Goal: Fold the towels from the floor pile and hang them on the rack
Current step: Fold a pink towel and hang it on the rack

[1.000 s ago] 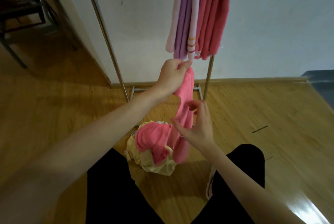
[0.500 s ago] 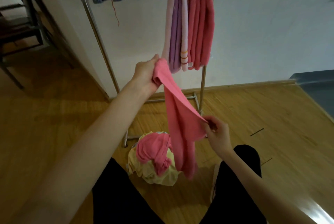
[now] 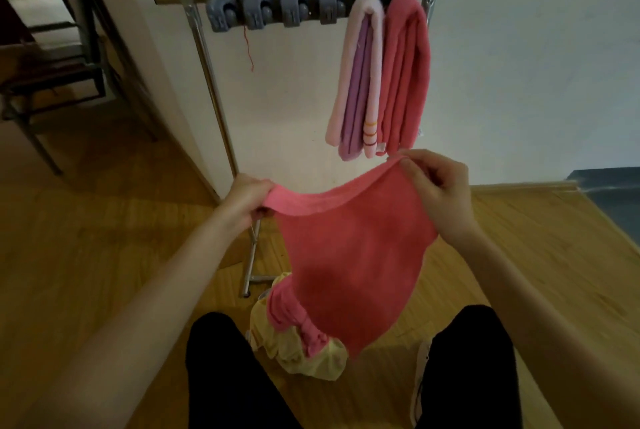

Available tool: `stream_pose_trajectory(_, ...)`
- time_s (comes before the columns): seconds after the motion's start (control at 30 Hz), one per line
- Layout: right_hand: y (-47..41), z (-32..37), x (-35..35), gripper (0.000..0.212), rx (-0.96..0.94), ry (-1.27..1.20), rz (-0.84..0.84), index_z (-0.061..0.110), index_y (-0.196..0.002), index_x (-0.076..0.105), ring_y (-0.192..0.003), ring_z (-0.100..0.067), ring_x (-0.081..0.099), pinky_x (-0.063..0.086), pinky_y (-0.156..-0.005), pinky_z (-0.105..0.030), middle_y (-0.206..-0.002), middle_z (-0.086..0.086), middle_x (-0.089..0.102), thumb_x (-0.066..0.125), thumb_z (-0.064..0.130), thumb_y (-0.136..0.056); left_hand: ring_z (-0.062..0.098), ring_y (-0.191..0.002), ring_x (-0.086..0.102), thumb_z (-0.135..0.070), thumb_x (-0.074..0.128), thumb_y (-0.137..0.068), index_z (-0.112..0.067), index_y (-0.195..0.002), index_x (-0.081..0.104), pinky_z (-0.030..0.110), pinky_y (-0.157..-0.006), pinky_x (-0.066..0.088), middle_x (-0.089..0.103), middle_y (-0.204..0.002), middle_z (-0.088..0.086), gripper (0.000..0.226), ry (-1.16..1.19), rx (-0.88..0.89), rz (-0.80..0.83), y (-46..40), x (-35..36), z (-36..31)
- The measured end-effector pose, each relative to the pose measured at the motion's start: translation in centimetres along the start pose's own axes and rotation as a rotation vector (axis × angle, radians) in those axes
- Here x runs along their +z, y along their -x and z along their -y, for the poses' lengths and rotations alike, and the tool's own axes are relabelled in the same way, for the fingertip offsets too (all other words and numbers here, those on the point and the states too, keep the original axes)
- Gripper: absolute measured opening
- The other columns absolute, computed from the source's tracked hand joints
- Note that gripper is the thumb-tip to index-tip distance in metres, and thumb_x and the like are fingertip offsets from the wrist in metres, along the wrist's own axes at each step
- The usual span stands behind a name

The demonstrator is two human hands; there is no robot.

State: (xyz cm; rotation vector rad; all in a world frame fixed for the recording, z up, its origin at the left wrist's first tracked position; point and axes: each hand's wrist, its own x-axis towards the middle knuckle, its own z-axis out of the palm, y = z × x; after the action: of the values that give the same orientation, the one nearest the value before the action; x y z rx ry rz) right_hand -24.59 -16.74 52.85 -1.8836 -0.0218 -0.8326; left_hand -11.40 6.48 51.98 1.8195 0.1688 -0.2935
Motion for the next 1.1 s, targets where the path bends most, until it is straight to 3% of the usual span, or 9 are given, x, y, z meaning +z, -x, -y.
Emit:
stream_pose_trajectory(0.13,-2.1,1.2,1.2,0.015,-0.075,0.022,0.037,0.01,-0.097,0.069,-0.084,0.001,0.063,0.046,-0.081,-0.015,-0.092,0.004,0.069,0.056,0.006,-0.091,0.02,-0.083,0.059,-0.017,0.061,-0.089,-0.01,-0.086,0.064,0.033,-0.072,0.053,0.062,-0.088,0.006,0.008,-0.513,0.245,-0.004,-0.7,-0.7,1.5)
stream_pose_trajectory(0.2,-2.5,1.9,1.8,0.017,-0.09,0.007,0.069,0.013,-0.097,0.068,-0.081,0.008,0.061,0.045,-0.078,-0.01,-0.09,0.009,0.067,0.057,0.002,-0.09,0.018,-0.086,0.06,-0.018,0.064,-0.086,-0.012,-0.088,0.065,0.032,-0.073,0.05,0.063,-0.092,0.003,0.007,-0.619,0.321,0.022,-0.5,-1.0,1.7)
stream_pose_trajectory(0.4,-3.2,3.7,3.3,0.02,-0.171,0.006,0.199,0.013,-0.1,0.067,-0.087,0.01,0.062,0.045,-0.083,-0.009,-0.094,0.013,0.066,0.057,-0.001,-0.09,0.014,-0.094,0.062,-0.003,0.058,-0.083,-0.023,-0.092,0.066,0.024,-0.076,0.051,0.067,-0.1,0.002,0.023,-0.612,0.431,0.416,2.1,-0.8,0.8)
stream_pose_trajectory(0.5,-3.4,3.9,3.7,0.017,-0.188,0.022,0.259,0.008,-0.097,0.07,-0.088,0.003,0.064,0.046,-0.083,-0.013,-0.092,0.005,0.069,0.056,0.001,-0.091,0.013,-0.103,0.06,-0.007,0.065,-0.076,-0.022,-0.098,0.064,0.024,-0.087,0.05,0.062,-0.11,0.003,0.026,-0.499,0.559,0.48,4.2,-0.3,0.1)
stream_pose_trajectory(0.6,-3.4,4.0,3.7,0.017,-0.197,0.033,0.276,0.006,-0.096,0.071,-0.087,0.0,0.065,0.046,-0.081,-0.013,-0.091,0.002,0.07,0.056,0.001,-0.091,0.013,-0.095,0.064,-0.039,0.062,-0.058,-0.014,-0.097,0.066,0.024,-0.082,0.053,0.066,-0.1,0.001,0.047,-0.33,0.661,0.511,6.2,0.1,-0.4)
stream_pose_trajectory(0.67,-3.3,4.1,3.7,0.017,-0.201,0.037,0.282,0.005,-0.097,0.071,-0.087,0.002,0.065,0.047,-0.08,-0.012,-0.092,0.003,0.07,0.057,0.0,-0.09,0.01,-0.091,0.064,-0.045,0.061,-0.058,-0.016,-0.095,0.066,0.027,-0.08,0.053,0.067,-0.095,-0.005,0.047,-0.344,0.676,0.515,6.9,0.6,-0.4)
stream_pose_trajectory(0.8,-3.2,4.1,3.6,0.018,-0.2,0.045,0.302,0.008,-0.099,0.071,-0.086,0.005,0.065,0.046,-0.078,-0.01,-0.092,0.006,0.07,0.058,0.001,-0.09,0.004,-0.08,0.063,-0.043,0.077,-0.072,-0.018,-0.088,0.068,0.031,-0.077,0.054,0.067,-0.087,-0.009,0.03,-0.418,0.734,0.352,7.1,1.9,0.0)
stream_pose_trajectory(0.97,-2.9,4.0,3.7,0.018,-0.185,0.029,0.338,0.005,-0.102,0.071,-0.094,-0.003,0.067,0.049,-0.084,-0.016,-0.097,0.0,0.072,0.057,0.004,-0.09,0.006,-0.073,0.06,-0.045,0.069,-0.081,-0.016,-0.085,0.067,0.027,-0.067,0.052,0.063,-0.085,-0.005,0.028,-0.495,0.807,0.227,7.5,2.6,0.2)
stream_pose_trajectory(1.1,-2.8,4.1,3.8,0.019,-0.193,0.039,0.348,0.006,-0.104,0.07,-0.092,0.005,0.065,0.048,-0.084,-0.013,-0.099,0.007,0.069,0.059,0.001,-0.089,0.016,-0.069,0.058,-0.028,0.054,-0.094,-0.007,-0.079,0.064,0.036,-0.065,0.047,0.059,-0.076,0.003,0.028,-0.561,0.83,0.222,7.3,2.5,0.2)
